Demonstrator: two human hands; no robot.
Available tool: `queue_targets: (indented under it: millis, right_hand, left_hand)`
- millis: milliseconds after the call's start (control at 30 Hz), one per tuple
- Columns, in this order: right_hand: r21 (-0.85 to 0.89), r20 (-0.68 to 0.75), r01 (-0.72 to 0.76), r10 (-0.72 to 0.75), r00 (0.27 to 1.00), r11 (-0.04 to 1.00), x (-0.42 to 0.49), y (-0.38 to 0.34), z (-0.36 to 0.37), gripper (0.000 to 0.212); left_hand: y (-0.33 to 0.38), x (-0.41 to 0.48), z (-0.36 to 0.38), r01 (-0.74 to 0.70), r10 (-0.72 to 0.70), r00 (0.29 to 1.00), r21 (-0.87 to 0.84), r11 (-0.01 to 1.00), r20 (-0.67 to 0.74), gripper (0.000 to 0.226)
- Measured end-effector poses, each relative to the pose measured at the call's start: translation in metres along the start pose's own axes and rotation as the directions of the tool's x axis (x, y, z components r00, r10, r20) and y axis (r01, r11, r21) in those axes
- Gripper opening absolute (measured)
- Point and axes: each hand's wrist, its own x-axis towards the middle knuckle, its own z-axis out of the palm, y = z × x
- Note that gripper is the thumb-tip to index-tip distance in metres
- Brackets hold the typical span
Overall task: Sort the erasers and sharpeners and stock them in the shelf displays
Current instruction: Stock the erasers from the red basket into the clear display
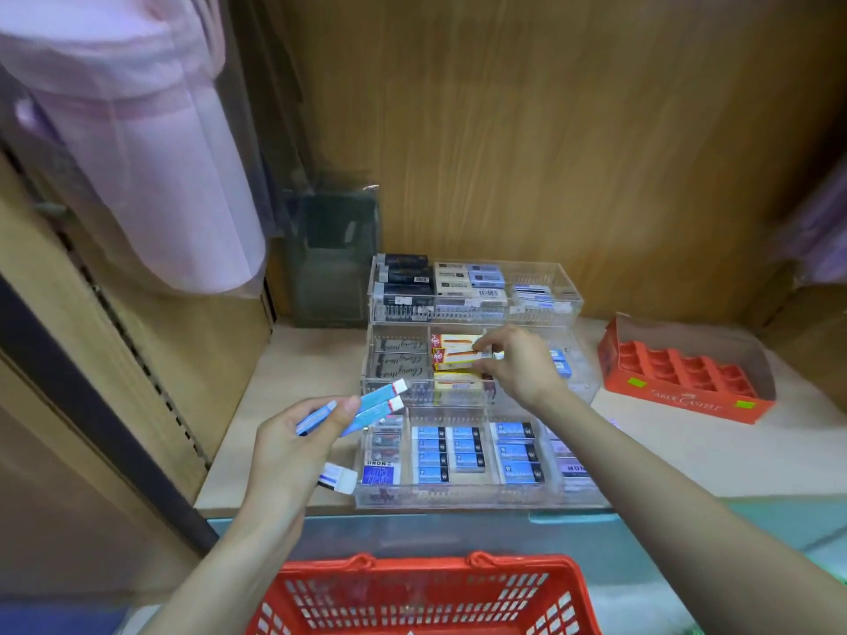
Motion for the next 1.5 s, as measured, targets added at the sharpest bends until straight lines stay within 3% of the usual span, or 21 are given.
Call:
queue_targets:
  millis: [167,333,467,533,600,667,700,800,967,1100,1233,1400,1500]
  right_hand:
    - [-0.039,0.041,-0.025,0.027,0.999,0.999,0.013,0.007,0.004,0.022]
    - [-0.264,0.032,0.050,-0.044,0.999,0.963,0.013,0.006,0.009,0.018]
    - [-0.253,0.052,0.011,0.002,0.999,0.967,0.007,0.000,0.010,0.020]
    - [-0.101,0.014,-0.006,0.007,1.000,0.995,-0.006,-0.012,0.008,0.020]
    - [0.243,0.012,-0.024,0.021,1.000,0.970,-0.030,-0.032,0.004,0.018]
    - [0.612,0.153,-0.091,-0.005,0.988,0.786,-0.063,-0.052,-0.003,0.018]
    - [0.709,0.225,-0.129,-0.049,0.973,0.693,-0.079,-0.060,-0.005,0.021]
    - [0.743,0.278,-0.142,-0.109,0.954,0.654,-0.109,-0.064,-0.002,0.035]
    - [0.713,0.247,-0.194,0.018,0.969,0.674,-0.126,-0.054,-0.002,0.027]
    - [0.810,0.300,-0.306,0.095,0.949,0.500,-0.140,-0.044,-0.007,0.015]
    - [0.834,0.316,-0.355,0.161,0.935,0.423,-0.145,-0.038,-0.009,0.024]
    - [0.854,0.315,-0.364,0.187,0.931,0.373,-0.147,-0.034,-0.015,0.022]
    - [0.894,0.345,-0.376,0.161,0.925,0.244,-0.147,-0.030,-0.019,0.024]
  left_hand:
    - [-0.002,0.000,-0.004,-0.019,0.019,1.000,-0.004,1.000,0.021,0.006]
    - [-0.003,-0.001,-0.005,-0.015,0.015,1.000,0.002,1.000,0.021,0.005]
    - [-0.002,-0.004,-0.002,0.007,-0.008,0.999,0.014,1.000,0.033,0.007]
    - [-0.003,-0.007,-0.001,0.032,-0.033,0.999,0.011,0.999,0.042,0.008]
    - [-0.004,-0.009,-0.001,0.061,-0.062,0.997,0.020,0.998,0.055,0.009]
    - [-0.005,-0.010,0.000,0.102,-0.104,0.992,0.030,0.994,0.067,0.011]
    - [-0.006,-0.011,0.001,0.124,-0.126,0.989,0.027,0.992,0.080,0.013]
    - [-0.004,-0.016,0.006,0.166,-0.166,0.974,0.013,0.986,0.152,0.020]
    - [-0.005,-0.028,0.013,0.210,-0.206,0.940,0.014,0.978,0.272,0.026]
    - [-0.003,-0.032,0.015,0.242,-0.221,0.895,-0.007,0.970,0.388,0.040]
    - [-0.007,-0.032,0.018,0.159,-0.176,0.867,0.076,0.984,0.466,0.047]
    - [-0.009,-0.032,0.021,0.106,-0.166,0.849,0.146,0.984,0.502,0.032]
    - [-0.011,-0.033,0.025,0.097,-0.153,0.858,0.140,0.985,0.490,0.022]
